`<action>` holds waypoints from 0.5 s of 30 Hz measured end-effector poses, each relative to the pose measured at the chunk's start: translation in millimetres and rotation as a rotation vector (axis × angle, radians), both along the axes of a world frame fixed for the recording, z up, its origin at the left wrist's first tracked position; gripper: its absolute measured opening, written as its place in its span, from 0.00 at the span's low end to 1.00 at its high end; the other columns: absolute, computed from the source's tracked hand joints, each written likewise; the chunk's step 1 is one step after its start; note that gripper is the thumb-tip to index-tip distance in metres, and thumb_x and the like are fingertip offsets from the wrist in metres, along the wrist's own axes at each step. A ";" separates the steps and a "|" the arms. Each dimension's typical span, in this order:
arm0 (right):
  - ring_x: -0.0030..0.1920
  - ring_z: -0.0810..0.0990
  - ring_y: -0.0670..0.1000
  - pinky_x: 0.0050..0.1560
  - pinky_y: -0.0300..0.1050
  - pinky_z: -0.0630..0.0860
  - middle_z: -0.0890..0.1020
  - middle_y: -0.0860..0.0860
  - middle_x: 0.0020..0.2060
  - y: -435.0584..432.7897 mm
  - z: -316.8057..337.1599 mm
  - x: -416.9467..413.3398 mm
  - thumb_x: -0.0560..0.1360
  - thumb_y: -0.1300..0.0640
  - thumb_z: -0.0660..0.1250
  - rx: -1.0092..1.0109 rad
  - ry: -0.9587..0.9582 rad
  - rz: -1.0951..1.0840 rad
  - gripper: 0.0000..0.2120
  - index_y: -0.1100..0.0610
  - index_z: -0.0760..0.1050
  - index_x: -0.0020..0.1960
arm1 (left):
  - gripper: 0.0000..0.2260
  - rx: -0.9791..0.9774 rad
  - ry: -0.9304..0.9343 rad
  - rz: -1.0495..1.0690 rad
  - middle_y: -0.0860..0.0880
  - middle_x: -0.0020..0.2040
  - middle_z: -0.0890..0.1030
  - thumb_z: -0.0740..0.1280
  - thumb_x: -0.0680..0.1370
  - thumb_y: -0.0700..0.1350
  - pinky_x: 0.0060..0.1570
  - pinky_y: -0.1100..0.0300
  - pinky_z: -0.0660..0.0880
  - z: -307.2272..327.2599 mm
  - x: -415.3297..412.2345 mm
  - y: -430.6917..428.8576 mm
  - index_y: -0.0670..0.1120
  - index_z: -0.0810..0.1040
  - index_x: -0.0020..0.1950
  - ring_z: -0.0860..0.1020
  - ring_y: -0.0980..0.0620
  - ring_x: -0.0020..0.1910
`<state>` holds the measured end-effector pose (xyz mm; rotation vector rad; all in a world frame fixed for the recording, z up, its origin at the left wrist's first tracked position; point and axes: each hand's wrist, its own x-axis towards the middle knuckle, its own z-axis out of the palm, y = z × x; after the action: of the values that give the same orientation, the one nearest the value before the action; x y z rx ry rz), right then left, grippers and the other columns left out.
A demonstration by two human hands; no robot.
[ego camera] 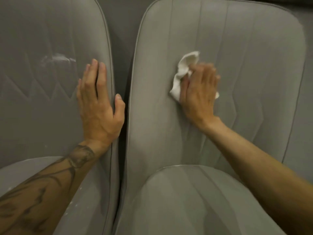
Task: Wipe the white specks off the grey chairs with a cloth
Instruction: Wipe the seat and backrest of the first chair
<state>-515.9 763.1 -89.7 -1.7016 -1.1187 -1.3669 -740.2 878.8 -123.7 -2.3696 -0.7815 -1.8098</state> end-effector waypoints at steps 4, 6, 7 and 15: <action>0.53 0.73 0.60 0.53 0.55 0.67 0.77 0.61 0.52 6.4 -26.3 -14.8 0.83 0.53 0.55 0.096 0.118 -0.011 0.09 0.58 0.67 0.57 | 0.32 0.002 -0.001 0.003 0.37 0.82 0.61 0.64 0.79 0.44 0.78 0.36 0.58 -1.5 1.1 0.4 0.36 0.61 0.82 0.59 0.38 0.82; 0.53 0.73 0.62 0.53 0.57 0.69 0.78 0.62 0.51 -4.2 -72.8 -32.9 0.82 0.55 0.56 -0.051 0.091 0.036 0.09 0.60 0.69 0.58 | 0.32 0.007 -0.003 0.001 0.37 0.82 0.61 0.64 0.79 0.44 0.79 0.36 0.58 -0.9 1.1 0.7 0.36 0.60 0.82 0.59 0.38 0.82; 0.53 0.73 0.61 0.51 0.56 0.70 0.78 0.62 0.50 -12.9 -89.6 -38.6 0.81 0.56 0.58 -0.129 0.060 0.062 0.08 0.59 0.69 0.57 | 0.32 0.011 -0.001 0.002 0.37 0.82 0.61 0.64 0.79 0.44 0.79 0.36 0.58 -0.7 1.2 1.0 0.36 0.60 0.82 0.59 0.38 0.82; 0.49 0.70 0.57 0.48 0.51 0.64 0.76 0.58 0.49 3.3 -3.5 -1.9 0.82 0.52 0.58 0.137 0.100 -0.073 0.07 0.56 0.67 0.54 | 0.32 0.013 0.007 0.005 0.37 0.82 0.60 0.63 0.79 0.44 0.78 0.35 0.58 -1.1 2.0 1.7 0.36 0.60 0.82 0.58 0.38 0.83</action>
<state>-517.8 766.5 -93.2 -1.7061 -0.8944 -1.3546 -738.1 880.5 -124.9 -2.3624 -0.7715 -1.7982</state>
